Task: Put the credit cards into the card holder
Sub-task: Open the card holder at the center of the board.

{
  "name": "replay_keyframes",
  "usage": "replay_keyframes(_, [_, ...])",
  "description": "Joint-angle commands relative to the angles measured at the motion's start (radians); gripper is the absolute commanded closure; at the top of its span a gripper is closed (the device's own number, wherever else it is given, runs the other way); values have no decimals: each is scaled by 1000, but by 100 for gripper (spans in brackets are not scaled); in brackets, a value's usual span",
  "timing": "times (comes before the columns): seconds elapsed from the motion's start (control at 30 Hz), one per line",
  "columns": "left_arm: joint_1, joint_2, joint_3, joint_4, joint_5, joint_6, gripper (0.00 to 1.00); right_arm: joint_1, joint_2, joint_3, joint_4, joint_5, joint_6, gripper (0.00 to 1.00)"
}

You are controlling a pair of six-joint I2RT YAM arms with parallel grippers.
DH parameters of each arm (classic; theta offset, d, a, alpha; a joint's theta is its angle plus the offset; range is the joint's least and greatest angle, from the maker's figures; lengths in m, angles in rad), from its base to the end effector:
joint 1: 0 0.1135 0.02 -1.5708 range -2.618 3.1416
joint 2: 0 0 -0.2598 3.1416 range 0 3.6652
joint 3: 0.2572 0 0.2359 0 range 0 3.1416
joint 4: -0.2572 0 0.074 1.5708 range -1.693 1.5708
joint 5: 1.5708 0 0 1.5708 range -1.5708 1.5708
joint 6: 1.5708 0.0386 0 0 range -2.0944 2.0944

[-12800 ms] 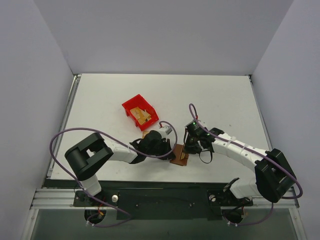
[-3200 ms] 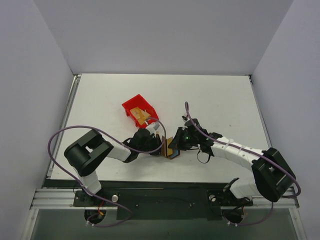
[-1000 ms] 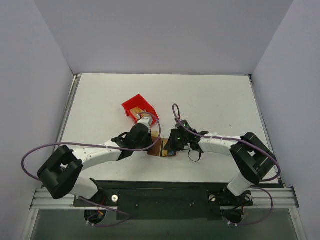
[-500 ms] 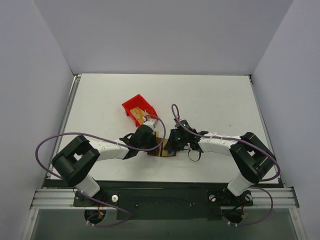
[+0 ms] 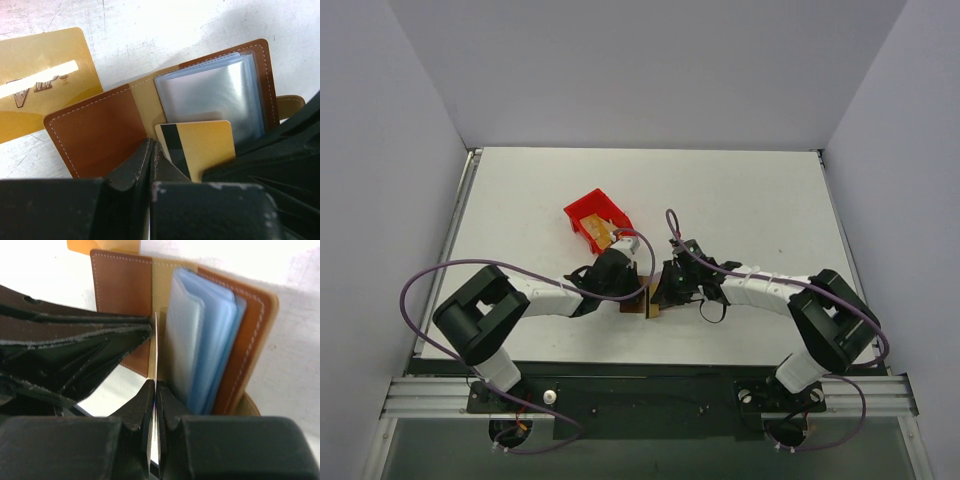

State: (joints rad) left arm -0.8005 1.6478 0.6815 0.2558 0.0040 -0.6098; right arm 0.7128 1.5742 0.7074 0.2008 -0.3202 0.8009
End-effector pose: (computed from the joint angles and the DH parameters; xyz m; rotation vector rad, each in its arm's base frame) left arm 0.2118 -0.2186 0.1455 0.2300 2.3821 -0.7153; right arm 0.2200 0.2062 0.1699 -0.0846 2.4680 1.1106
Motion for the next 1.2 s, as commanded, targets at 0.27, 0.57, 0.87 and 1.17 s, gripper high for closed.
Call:
replay_keyframes(0.27, [0, 37, -14, 7, -4, -8, 100, -111, -193, 3, -233, -8, -80, 100])
replay_keyframes(0.57, [0, 26, -10, 7, 22, -2, 100, -145, -214, 4, -288, -2, -121, 100])
replay_keyframes(0.87, [-3, 24, 4, -1, 36, 8, 100, -145, -177, -5, -264, -17, -112, 100])
replay_keyframes(1.17, [-2, 32, 16, -6, 44, 12, 100, -145, -85, -10, -210, -40, -89, 100])
